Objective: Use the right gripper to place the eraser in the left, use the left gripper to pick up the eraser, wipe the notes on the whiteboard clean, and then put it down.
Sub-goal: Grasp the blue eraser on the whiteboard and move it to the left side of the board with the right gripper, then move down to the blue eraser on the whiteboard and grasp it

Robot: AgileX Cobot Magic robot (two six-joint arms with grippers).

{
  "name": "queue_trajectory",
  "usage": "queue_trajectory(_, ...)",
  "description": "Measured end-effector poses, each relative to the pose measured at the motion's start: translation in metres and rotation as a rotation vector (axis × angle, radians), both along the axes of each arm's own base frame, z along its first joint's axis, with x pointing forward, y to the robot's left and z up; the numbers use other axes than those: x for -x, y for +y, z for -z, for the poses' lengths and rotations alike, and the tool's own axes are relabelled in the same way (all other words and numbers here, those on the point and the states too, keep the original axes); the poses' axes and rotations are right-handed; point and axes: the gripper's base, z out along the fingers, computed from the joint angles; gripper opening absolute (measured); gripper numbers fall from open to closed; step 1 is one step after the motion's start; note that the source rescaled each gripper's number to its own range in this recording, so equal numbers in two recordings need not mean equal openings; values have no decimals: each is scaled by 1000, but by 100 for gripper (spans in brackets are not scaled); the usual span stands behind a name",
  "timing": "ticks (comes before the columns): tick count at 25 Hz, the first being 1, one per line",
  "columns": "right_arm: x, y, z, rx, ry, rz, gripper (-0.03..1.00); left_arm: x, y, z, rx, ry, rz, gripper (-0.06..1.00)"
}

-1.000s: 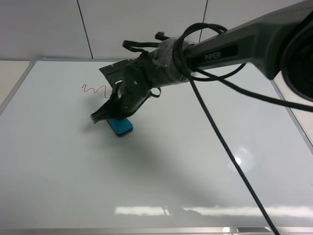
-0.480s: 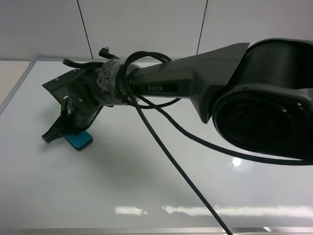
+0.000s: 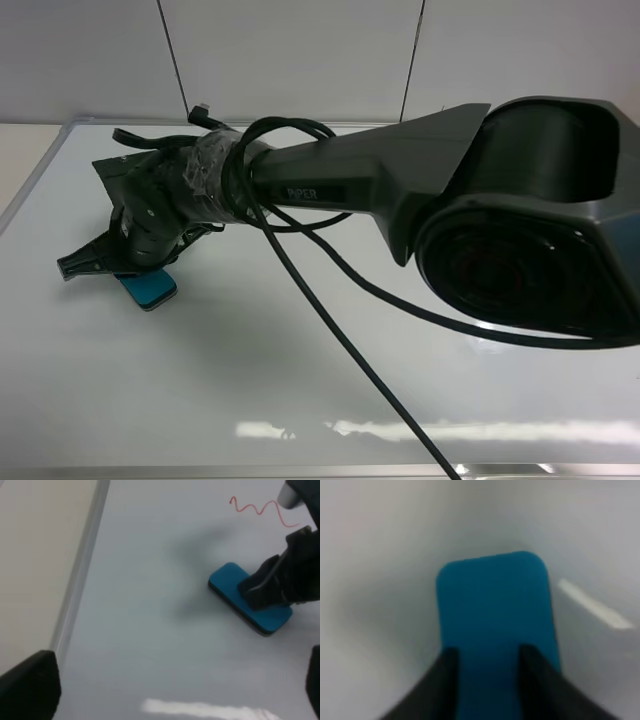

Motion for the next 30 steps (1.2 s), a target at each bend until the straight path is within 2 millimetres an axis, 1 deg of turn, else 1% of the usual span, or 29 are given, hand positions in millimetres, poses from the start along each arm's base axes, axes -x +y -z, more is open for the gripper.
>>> queue_trajectory(2, 2, 3, -1, -38, 12, 34, 50, 0, 0, 0, 0, 0, 0, 100)
queue_trajectory(4, 1, 5, -3, -59, 4, 37, 64, 0, 0, 0, 0, 0, 0, 100)
queue_trajectory(5, 1, 5, -3, -65, -3, 35, 70, 0, 0, 0, 0, 0, 0, 100)
queue_trajectory(7, 1, 6, -3, -67, -9, 30, 74, 0, 0, 0, 0, 0, 0, 100)
queue_trajectory(13, 1, 6, -6, -73, -23, 18, 77, 0, 0, 0, 0, 0, 0, 100)
queue_trajectory(17, -3, 2, -16, -83, -28, 28, 78, 0, 0, 0, 0, 0, 0, 100)
queue_trajectory(19, -7, -1, -24, -91, -33, 36, 78, 0, 0, 0, 0, 0, 0, 100)
queue_trajectory(21, -9, -3, -37, -116, -47, 43, 78, 0, 0, 0, 0, 0, 0, 100)
queue_trajectory(26, -19, -12, -91, -226, -119, 55, 79, 0, 0, 0, 0, 0, 0, 100)
queue_trajectory(28, -25, -19, -112, -257, -155, 58, 79, 0, 0, 0, 0, 0, 0, 100)
queue_trajectory(30, -32, -27, -127, -266, -193, 54, 79, 0, 0, 0, 0, 0, 0, 100)
